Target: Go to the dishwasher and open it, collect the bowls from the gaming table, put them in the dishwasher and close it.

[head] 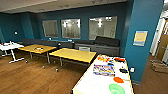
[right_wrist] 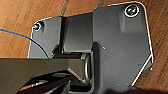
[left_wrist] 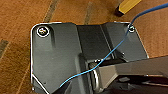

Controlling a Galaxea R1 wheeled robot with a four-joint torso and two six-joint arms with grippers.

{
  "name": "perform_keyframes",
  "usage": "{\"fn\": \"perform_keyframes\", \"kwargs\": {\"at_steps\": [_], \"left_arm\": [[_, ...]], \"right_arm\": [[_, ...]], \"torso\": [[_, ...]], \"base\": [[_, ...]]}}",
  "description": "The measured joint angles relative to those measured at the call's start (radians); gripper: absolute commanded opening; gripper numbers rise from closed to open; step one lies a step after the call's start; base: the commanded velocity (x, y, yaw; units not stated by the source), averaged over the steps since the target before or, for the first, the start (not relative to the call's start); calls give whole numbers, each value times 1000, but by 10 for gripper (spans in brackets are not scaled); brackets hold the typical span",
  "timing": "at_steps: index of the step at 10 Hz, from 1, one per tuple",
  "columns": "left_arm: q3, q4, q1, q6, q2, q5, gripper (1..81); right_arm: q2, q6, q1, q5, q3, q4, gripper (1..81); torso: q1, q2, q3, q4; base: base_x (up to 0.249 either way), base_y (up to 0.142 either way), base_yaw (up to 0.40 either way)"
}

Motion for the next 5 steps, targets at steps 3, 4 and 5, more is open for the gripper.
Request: {"fn": "perform_keyframes", "kwargs": {"at_steps": [3,4,5], "left_arm": [[-2,0,0,0,-2,0,811],[-2,0,0,0,-3,0,811],[-2,0,0,0,-2,0,811]], "right_arm": [[5,0,0,0,1,0,811],[5,0,0,0,1,0,811],[2,0,0,0,1,0,811]], "torso": [[0,0,0,0],[0,0,0,0],[0,0,0,0]], "base": [[0,70,0],[0,78,0],[0,85,0]]}}
